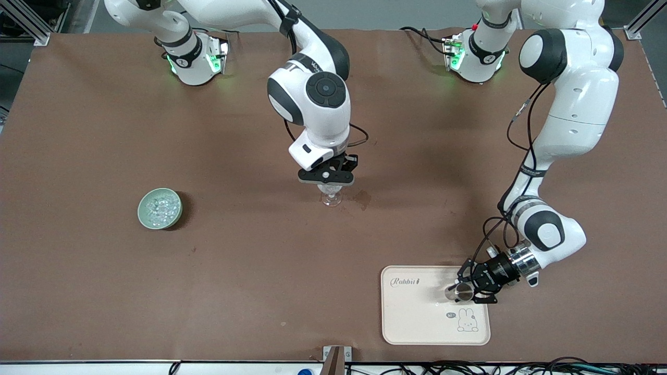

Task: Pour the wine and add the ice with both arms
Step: 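Drop the ice cube into the glass while the left gripper releases the jigger, then withdraw the right gripper from the glass while the left gripper lifts away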

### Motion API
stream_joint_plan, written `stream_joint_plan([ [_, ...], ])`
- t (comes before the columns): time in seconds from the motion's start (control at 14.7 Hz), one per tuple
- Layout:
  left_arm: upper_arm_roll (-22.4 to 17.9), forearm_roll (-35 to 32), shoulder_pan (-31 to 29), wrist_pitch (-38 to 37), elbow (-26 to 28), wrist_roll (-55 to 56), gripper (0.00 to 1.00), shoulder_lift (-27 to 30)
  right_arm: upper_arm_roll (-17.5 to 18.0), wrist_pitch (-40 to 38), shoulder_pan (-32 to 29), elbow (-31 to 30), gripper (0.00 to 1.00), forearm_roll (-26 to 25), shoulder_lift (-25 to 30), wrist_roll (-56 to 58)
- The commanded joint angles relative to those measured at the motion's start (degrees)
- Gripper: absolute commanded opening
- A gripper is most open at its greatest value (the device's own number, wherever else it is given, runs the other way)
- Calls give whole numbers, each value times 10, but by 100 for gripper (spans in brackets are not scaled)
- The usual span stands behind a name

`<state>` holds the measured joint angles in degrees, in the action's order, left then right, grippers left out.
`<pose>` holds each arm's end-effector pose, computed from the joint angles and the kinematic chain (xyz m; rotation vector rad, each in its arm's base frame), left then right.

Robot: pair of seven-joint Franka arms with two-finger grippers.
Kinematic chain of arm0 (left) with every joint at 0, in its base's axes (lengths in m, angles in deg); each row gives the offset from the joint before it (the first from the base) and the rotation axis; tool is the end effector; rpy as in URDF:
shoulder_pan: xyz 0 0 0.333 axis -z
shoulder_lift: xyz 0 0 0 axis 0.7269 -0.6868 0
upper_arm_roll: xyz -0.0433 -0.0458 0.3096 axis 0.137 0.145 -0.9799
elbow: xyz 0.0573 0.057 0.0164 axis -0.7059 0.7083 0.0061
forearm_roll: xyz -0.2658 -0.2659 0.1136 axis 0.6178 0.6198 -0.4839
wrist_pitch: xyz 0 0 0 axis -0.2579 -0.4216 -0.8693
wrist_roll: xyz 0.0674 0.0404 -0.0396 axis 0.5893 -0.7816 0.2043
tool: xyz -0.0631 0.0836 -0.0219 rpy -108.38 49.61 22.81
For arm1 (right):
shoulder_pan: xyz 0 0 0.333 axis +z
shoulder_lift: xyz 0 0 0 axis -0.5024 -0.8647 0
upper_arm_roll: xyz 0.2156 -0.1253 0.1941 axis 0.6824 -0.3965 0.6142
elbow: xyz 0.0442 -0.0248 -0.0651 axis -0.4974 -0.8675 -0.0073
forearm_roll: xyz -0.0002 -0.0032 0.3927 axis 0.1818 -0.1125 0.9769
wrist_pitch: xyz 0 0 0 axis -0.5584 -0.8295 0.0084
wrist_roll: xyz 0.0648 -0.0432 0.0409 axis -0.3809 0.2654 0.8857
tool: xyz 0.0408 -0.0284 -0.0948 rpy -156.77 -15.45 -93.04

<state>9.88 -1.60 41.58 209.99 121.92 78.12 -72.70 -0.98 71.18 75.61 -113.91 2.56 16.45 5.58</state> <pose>0.7505 -0.0646 0.1249 1.0718 1.7608 -0.7087 0.5173 0.5164 0.3845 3.1347 -0.1304 0.0620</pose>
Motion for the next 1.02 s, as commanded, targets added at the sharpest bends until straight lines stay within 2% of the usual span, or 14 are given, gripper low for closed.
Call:
stream_joint_plan([
  [0.0, 0, -4, 3, -3, -2, -4, 100, 11, -2, 1, 5, 8, 81, -15, -4, -12],
  [0.27, 0, -125, -9, -6, 21, 24, 100, 51, -2, -5, -3, 9, 82, -15, 4, -5],
  [0.41, -2, -229, -24, -20, 37, 67, 100, 91, -3, -5, -16, 10, 84, -14, 8, -4],
  [0.61, 0, -393, -57, -104, 31, 125, 100, 141, -3, -19, -54, 7, 85, -12, 45, 9],
  [0.95, 2, -571, -59, -225, 31, 123, 100, 212, -1, -96, -135, 6, 88, -4, 101, 125],
])
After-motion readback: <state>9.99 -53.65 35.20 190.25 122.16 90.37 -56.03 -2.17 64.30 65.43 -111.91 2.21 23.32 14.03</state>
